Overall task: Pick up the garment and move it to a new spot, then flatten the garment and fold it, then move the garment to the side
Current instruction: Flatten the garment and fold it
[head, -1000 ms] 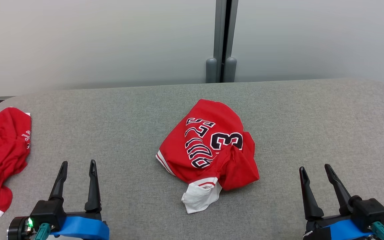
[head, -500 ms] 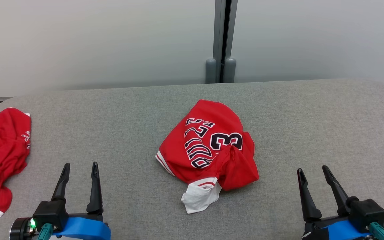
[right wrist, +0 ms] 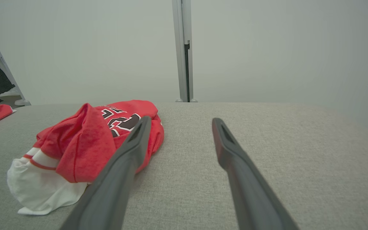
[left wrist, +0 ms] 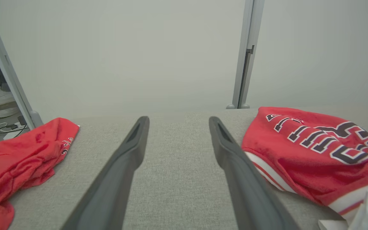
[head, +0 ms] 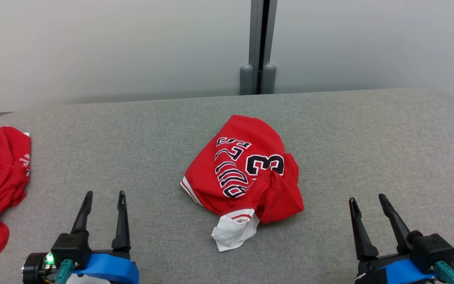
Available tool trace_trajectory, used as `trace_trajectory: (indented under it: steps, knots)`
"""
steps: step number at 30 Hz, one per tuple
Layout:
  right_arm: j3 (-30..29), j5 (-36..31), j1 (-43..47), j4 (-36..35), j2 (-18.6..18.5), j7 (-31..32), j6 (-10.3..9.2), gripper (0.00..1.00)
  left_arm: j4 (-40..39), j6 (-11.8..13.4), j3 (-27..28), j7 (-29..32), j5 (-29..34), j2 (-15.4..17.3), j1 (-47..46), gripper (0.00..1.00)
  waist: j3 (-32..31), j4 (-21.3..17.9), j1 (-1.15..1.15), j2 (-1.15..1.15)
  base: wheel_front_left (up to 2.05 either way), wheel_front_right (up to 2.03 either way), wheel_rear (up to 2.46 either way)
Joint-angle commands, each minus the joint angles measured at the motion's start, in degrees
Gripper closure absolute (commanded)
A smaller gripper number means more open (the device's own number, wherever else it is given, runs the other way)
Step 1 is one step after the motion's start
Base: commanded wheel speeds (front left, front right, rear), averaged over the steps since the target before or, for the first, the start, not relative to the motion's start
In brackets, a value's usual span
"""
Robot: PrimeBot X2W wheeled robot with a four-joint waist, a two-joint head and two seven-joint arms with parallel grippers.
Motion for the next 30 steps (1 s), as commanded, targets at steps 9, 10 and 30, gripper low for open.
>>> trace_trajectory:
  steps: [9,10,30]
  knots:
    - [0.9,0.3,-2.1,-0.1,0.0,-0.2,0.11,0.0,7.7,-1.2,-12.9,-0.3,-0.1,-0.5,-7.0,0.0,2.1,-2.7,0.0,0.0,0.0,0.0,0.0]
    - [0.8,0.3,-2.2,-0.1,0.0,-0.2,0.11,0.0,8.4,-1.2,-14.7,-0.3,-0.4,-0.6,-7.5,0.0,2.4,-3.0,0.0,0.0,0.0,0.0,0.0]
    - [0.5,0.6,-4.5,-0.8,0.0,-0.2,0.11,0.0,29.3,-0.6,-36.0,0.0,-4.4,1.8,-15.5,0.0,7.8,-8.7,0.0,0.0,0.0,0.0,0.0]
